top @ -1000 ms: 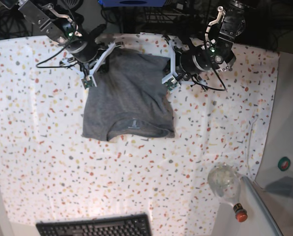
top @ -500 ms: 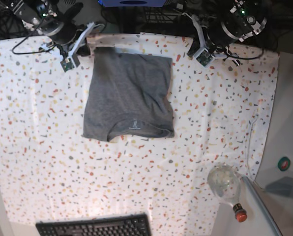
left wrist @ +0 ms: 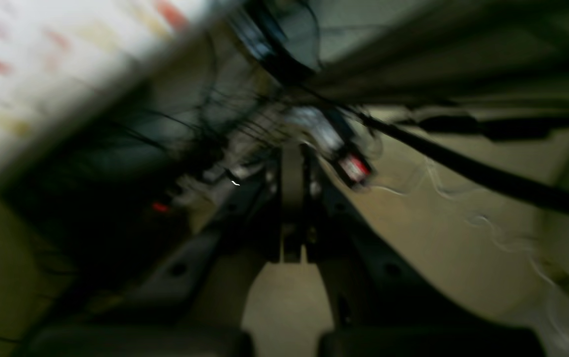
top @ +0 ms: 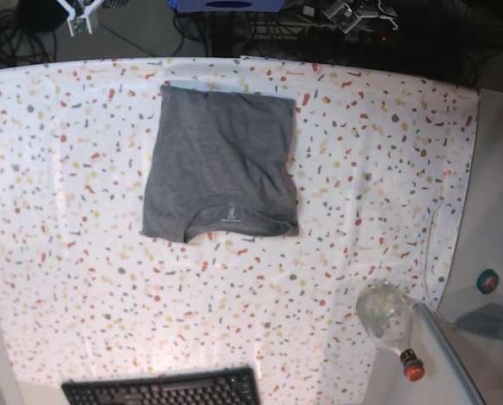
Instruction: Layout the t-shirt on the table in an organized manner, then fold the t-shirt properly
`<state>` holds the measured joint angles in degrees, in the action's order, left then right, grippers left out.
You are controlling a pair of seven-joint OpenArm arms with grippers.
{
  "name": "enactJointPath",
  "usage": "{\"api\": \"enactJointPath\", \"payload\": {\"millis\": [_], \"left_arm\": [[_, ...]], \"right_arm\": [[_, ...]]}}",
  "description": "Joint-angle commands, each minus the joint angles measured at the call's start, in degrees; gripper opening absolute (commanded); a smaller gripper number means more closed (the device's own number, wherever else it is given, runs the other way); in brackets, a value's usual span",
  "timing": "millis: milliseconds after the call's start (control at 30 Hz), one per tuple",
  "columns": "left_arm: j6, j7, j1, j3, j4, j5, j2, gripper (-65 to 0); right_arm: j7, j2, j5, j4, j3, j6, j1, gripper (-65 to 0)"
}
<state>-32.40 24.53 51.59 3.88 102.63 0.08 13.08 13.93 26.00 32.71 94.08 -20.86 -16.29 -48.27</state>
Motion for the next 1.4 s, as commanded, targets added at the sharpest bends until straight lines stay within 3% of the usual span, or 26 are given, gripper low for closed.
{"api": "enactJointPath", "payload": {"millis": [0,67,200,267,433,567,667,700,867,933,1167,1233,1367], "left_arm": [[0.1,-1.2,0.5,0.2,-2.7,0.0,0.1,-65.0],[0.1,-4.6,-1.4,0.3,-11.6,0.0,0.0,-65.0],[0.2,-13.5,-6.8,0.3,-29.4,0.5,-2.4,-65.0],[0.2,-16.5,-10.4,0.2,-37.4,0.5,-3.6,-65.0],[0.2,-24.9,-22.1,1.0,-62.9,0.0,-6.0,-65.0],[0.3,-46.6,-29.7,0.5,-89.1,0.4,-7.3,-65.0],[0.3,-59.6,-34.1,0.3,-102.6,0.6,-8.6,-65.0],[0.3,-60.8,-34.8,0.3,-102.6,0.6,-8.9,-65.0],[1.9,-54.7,-34.7,0.7,-99.9,0.5,-9.4,-65.0],[6.8,-53.2,-34.6,0.3,-96.9,0.5,-9.4,-65.0],[29.3,-52.8,-36.3,0.3,-95.9,0.5,-9.3,-65.0],[32.4,-52.9,-36.3,0.4,-95.9,0.4,-9.5,-65.0],[33.2,-52.9,-36.5,0.4,-95.9,0.4,-9.7,-65.0]], "right_arm": [[-0.4,-0.7,-0.2,-2.3,0.0,-0.5,0.0,-65.0],[-0.4,-3.2,-1.4,-9.2,0.0,1.2,1.6,-65.0],[-2.7,-8.6,-11.4,-23.4,0.7,12.6,6.8,-65.0],[-5.0,-11.4,-14.9,-32.9,0.7,16.3,11.0,-65.0],[-17.4,-15.8,-19.2,-65.7,0.2,23.7,24.4,-65.0],[-30.8,-16.5,-19.5,-83.2,0.2,27.1,31.3,-65.0],[-34.6,-16.1,-19.5,-84.8,0.1,27.2,32.5,-65.0],[-34.6,-15.8,-19.5,-85.1,0.2,27.2,33.3,-65.0],[-33.6,-15.5,-19.4,-85.3,0.6,27.2,34.0,-65.0],[-33.8,-15.6,-19.3,-85.1,0.7,27.2,34.1,-65.0],[-33.8,-16.6,-19.2,-85.2,0.7,27.2,33.8,-65.0],[-33.8,-16.6,-19.2,-85.2,0.7,27.2,33.9,-65.0],[-33.9,-16.8,-19.2,-84.7,0.7,27.2,34.2,-65.0]]}}
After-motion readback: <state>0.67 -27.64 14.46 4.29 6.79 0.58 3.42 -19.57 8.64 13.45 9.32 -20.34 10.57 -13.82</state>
